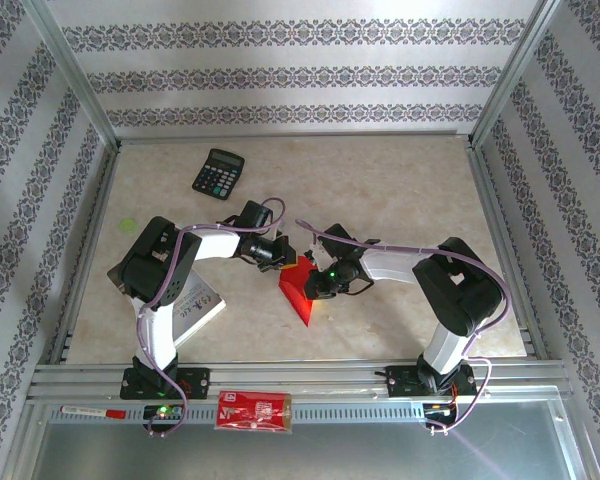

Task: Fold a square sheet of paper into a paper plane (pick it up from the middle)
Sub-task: Third fold the triangle at the center of the table.

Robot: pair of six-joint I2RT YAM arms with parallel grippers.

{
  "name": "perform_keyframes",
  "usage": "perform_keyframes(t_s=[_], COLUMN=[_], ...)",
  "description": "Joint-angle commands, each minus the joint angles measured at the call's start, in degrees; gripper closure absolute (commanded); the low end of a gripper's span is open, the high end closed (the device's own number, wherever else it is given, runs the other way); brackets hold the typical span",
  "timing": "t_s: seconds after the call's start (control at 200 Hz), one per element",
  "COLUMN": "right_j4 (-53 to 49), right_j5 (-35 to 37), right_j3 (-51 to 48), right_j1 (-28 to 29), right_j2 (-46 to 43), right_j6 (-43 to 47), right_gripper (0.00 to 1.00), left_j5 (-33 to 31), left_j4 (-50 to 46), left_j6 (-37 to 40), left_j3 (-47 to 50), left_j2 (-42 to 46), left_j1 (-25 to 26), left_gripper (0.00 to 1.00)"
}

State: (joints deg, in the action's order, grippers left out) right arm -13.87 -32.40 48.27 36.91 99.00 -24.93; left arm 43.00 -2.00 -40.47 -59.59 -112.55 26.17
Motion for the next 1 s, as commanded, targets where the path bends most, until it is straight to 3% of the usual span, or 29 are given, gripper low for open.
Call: perform_keyframes(t_s=[0.0, 0.994], right_j4=[0.3, -2.5], right_j5=[0.9, 4.4], right_j3=[-0.1, -0.3], right_j1=[0.7, 1.6], right_j2=[0.3, 2.7], right_j6=[0.2, 0.2], right_gripper=[0.95, 0.97], left_j5=[-3.8, -3.6], left_j4=[-5.9, -5.7], left_j6=[1.5, 1.3], left_j3=[0.9, 1.3], left_j2=[-0.6, 0.0], left_j1=[0.3, 0.3], left_gripper=[1.0, 1.0])
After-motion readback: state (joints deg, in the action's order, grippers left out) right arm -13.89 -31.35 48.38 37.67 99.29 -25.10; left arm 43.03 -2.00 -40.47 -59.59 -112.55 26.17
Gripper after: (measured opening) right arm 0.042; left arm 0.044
